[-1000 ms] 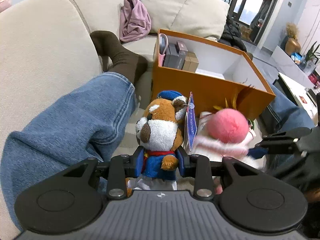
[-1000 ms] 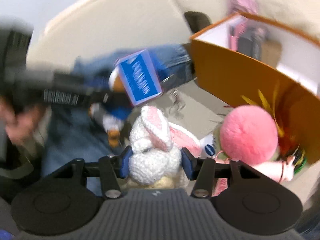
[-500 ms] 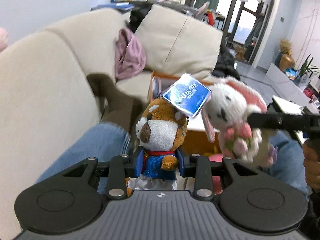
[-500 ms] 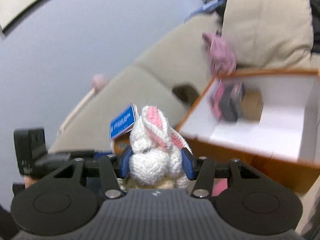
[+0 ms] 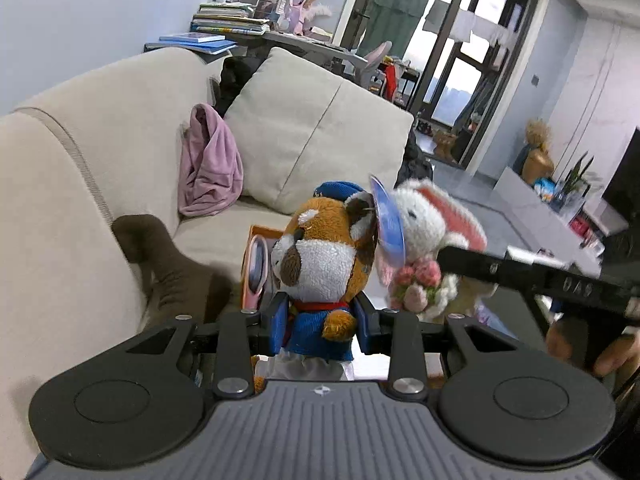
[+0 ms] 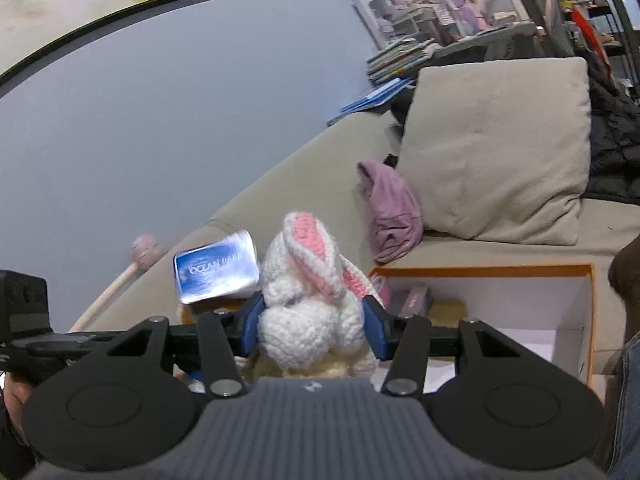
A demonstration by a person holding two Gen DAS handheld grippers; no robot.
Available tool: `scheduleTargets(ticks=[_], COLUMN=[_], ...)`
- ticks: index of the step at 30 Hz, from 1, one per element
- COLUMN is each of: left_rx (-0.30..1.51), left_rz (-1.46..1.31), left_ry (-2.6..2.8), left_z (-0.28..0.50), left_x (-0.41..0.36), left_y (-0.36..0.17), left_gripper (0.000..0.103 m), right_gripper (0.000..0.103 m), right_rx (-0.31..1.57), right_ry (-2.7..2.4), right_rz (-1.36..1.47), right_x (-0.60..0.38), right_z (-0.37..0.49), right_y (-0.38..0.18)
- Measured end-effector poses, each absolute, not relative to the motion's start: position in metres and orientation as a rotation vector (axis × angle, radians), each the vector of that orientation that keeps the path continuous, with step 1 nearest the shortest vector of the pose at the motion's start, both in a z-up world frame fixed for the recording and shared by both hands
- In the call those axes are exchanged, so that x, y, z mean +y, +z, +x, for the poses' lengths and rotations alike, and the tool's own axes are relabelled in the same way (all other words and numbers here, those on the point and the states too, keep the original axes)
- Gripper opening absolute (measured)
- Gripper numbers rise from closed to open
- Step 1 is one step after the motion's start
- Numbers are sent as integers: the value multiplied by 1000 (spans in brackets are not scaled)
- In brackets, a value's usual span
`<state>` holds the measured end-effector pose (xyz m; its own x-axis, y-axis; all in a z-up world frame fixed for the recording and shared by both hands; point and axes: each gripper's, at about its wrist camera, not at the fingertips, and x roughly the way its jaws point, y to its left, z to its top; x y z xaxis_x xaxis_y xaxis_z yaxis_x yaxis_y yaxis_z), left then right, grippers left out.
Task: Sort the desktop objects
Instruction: 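Carry the plush dog and knitted bunny with both grippers over the shoebox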
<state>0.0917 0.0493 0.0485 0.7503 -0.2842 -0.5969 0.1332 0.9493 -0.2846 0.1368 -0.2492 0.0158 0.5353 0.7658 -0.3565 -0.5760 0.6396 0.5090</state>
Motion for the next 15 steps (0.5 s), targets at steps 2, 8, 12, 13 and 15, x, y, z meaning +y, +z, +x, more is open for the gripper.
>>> scheduleTargets(ticks=[2, 8, 12, 13, 15], left_rx=[688, 753, 870, 897, 942], left_rz=[-276, -333, -266, -239, -201], left_ry=[-241, -256, -263, -252, -231], left_z=[105, 148, 172, 177, 187], left_x=[57, 62, 42, 36, 28], left_y=[48, 27, -1, -7, -21], left_gripper=[38, 38, 39, 39, 38], right_gripper=[53, 53, 54, 54, 54], right_rx=[602, 619, 701, 722, 763], right_ry=[791, 707, 679, 672, 662], right_rz=[369, 363, 348, 343, 335], right_x=[-252, -252, -246, -242, -237], right_z=[147, 178, 190, 194, 198], right_y=[11, -16, -42, -49, -59])
